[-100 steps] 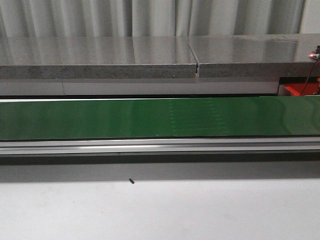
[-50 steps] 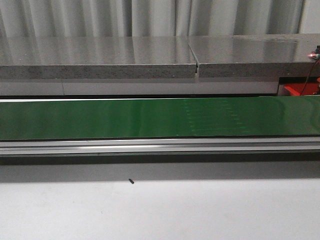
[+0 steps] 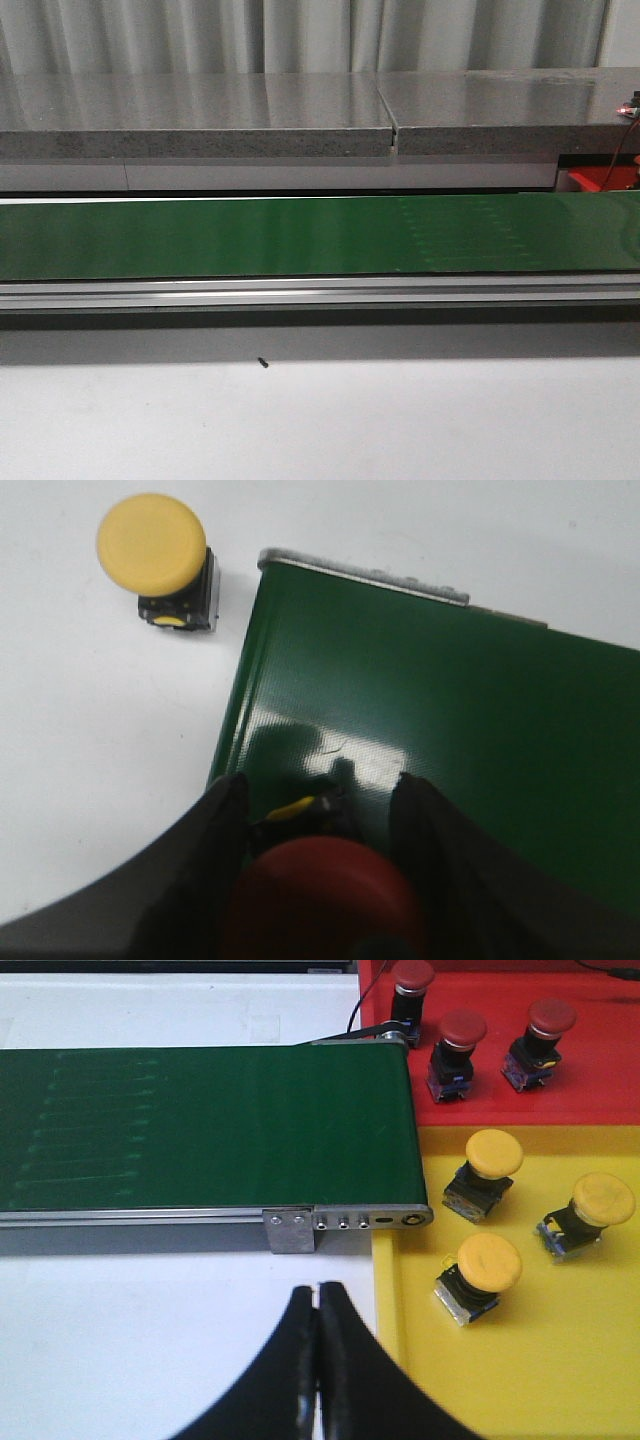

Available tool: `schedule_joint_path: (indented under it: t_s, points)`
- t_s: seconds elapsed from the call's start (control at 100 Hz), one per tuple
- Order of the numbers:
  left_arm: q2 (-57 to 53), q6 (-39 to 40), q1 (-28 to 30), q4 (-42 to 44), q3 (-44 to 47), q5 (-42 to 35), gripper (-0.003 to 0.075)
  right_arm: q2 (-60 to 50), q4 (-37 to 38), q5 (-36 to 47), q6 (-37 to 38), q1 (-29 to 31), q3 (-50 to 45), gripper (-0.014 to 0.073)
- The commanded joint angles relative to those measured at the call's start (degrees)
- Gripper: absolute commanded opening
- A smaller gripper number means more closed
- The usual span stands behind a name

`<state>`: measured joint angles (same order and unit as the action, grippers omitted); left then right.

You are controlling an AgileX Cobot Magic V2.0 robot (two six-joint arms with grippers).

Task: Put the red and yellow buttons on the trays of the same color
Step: 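Carry the red button onto the belt start and open the left gripper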

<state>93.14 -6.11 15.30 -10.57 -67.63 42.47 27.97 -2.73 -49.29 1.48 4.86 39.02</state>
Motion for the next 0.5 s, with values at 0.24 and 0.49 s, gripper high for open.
schedule_joint_path:
  t_s: [0.24,0.49]
  points:
    - [-1.26,0.00,-0.24,-1.42,-1.62,-1.07,0.0456,0.19,0.32,3.35,-0.18,0.11,1.25,-0.0067]
    - [-4.41,0.00,-0.24,-2.09,-1.62,-1.51,0.0566,0.19,0.32,3.35,-0.18,0.11,1.25,-0.0067]
